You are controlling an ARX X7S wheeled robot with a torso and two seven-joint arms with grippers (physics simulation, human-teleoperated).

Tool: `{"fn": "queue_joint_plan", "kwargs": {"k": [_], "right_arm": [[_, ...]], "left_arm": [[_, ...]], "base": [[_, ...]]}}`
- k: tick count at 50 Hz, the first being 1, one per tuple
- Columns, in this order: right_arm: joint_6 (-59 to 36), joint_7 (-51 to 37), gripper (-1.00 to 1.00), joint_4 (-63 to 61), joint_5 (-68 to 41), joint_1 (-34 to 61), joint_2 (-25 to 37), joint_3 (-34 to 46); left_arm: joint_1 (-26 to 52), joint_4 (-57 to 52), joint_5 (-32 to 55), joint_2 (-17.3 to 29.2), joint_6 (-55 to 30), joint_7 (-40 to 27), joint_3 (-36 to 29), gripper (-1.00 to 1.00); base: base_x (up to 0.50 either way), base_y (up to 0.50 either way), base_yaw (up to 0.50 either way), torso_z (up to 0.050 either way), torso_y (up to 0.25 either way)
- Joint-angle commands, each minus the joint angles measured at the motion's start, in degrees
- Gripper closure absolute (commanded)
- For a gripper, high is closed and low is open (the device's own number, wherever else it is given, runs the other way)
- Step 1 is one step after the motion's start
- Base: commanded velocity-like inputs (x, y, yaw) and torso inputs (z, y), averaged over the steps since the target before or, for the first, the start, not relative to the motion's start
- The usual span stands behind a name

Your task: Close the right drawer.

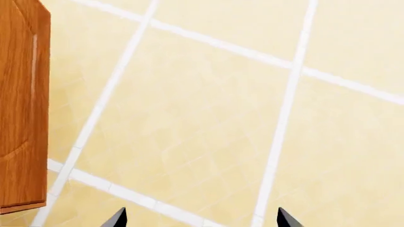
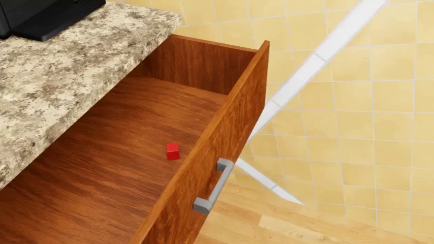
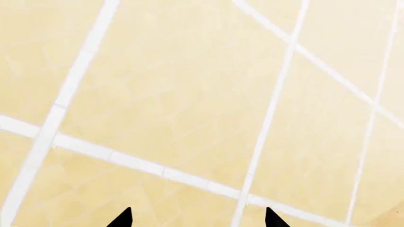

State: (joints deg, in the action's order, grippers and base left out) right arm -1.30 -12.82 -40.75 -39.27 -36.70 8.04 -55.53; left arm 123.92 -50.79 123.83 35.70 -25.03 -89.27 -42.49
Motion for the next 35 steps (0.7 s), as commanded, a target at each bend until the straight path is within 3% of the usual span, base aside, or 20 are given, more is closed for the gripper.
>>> {"fn": "queue_joint_plan", "kwargs": {"k": [1, 5, 7, 8, 9, 10, 11, 14, 18, 23, 26, 29, 31, 32, 34, 35], "right_arm": [[6.81, 20.75, -1.0, 12.25, -12.51, -8.27, -8.04, -28.57], [7.99, 22.63, -1.0, 16.88, -13.57, -8.26, -8.04, -29.27], [7.39, 25.99, -1.0, 19.82, -15.23, -8.23, -8.04, -31.79], [6.73, 26.98, -1.0, 20.94, -16.51, -8.2, -8.04, -32.76], [7.1, 27.2, -1.0, 21.55, -16.55, -8.18, -8.04, -32.78], [8.23, 25.86, -1.0, 21.81, -15.85, -8.18, -8.03, -30.62], [8.35, 26.91, -1.0, 22.77, -16.15, -8.22, -8.03, -31.2], [5.49, 29.77, -1.0, 25.17, -19.27, -7.93, -8.03, -35.4], [-6.39, 37.99, -1.0, 24.61, -10.92, 2.7, -8.02, -47.23], [-10.11, 44.58, -1.0, 26.48, -6.04, 7.43, -7.8, -51.94], [-9.7, 45.62, -1.0, 29.1, -5.26, 7.6, -6.96, -52.92], [-10.64, 45.69, -1.0, 31.23, -6.34, 6.66, -5.71, -54.45], [-9.89, 44.92, -1.0, 31.87, -4.47, 7.76, -5.2, -53.77], [-10.37, 44.34, -1.0, 31.75, -4.32, 8.1, -4.97, -53.43], [-10.39, 44.2, -1.0, 32.75, -4.32, 8.0, -4.42, -54.02], [-10.59, 43.83, -1.0, 32.49, -4.13, 8.23, -4.36, -53.83]], "left_arm": [[11.08, 12.25, -9.91, -22.65, 5.34, -0.72, -8.33, -1.0], [11.08, 14.72, -14.94, -29.58, 8.73, -0.72, -11.01, -1.0], [11.08, 15.03, -17.89, -32.94, 13.53, -0.72, -15.92, -1.0], [11.08, 14.79, -20.74, -34.77, 20.96, -0.72, -21.05, -1.0], [11.08, 14.84, -21.91, -35.54, 22.11, -0.72, -23.33, -1.0], [11.07, 12.9, -24.7, -35.69, 30.09, -0.72, -29.76, -1.0], [11.07, 13.39, -25.56, -35.69, 31.07, -0.72, -32.3, -1.0], [11.04, 11.17, -31.34, -35.69, 45.15, -0.72, -45.4, -1.0], [-11.92, 8.16, -45.26, -35.69, 31.51, -0.72, -44.32, -1.0], [-22.66, 6.25, -52.19, -35.7, 26.72, -0.41, -46.87, -1.0], [-42.29, 6.1, -63.07, -35.7, 17.88, 6.39, -46.79, -1.0], [-67.31, 4.88, -80.87, -35.7, 3.57, 18.17, -46.6, -1.0], [-84.5, 4.05, -98.06, -35.7, -6.84, 34.65, -47.83, -1.0], [-93.09, 4.53, -106.65, -35.7, -8.09, 43.24, -48.61, -1.0], [-110.28, 7.42, -123.84, -35.7, -4.5, 60.43, -48.76, -1.0], [-118.88, 8.18, -132.44, -35.7, -3.21, 63.39, -48.56, -1.0]], "base": [[0.0, 0.0, 0.0, 0.0, 0.0], [0.0, 0.0, 0.0, 0.0, 0.0], [0.0, 0.0, 0.0, 0.0, 0.0], [0.0, 0.0, 0.0, 0.0, 0.0], [0.0, 0.0, 0.0, 0.0, 0.0], [0.0, 0.0, 0.0, 0.0, 0.0], [0.0, 0.0, 0.0, 0.0, 0.0], [0.0, 0.0, 0.0, 0.0, 0.0], [0.0, 0.0, 0.0, 0.0, 0.0], [0.0, 0.0, 0.0, 0.0, 0.0], [0.0, 0.0, 0.0, 0.0, 0.0], [0.0, 0.0, 0.0, 0.0, 0.0], [0.0, 0.0, 0.0, 0.0, 0.0], [0.0, 0.0, 0.0, 0.0, 0.0], [0.0, 0.0, 0.0, 0.0, 0.0], [0.0, 0.0, 0.0, 0.0, 0.0]]}}
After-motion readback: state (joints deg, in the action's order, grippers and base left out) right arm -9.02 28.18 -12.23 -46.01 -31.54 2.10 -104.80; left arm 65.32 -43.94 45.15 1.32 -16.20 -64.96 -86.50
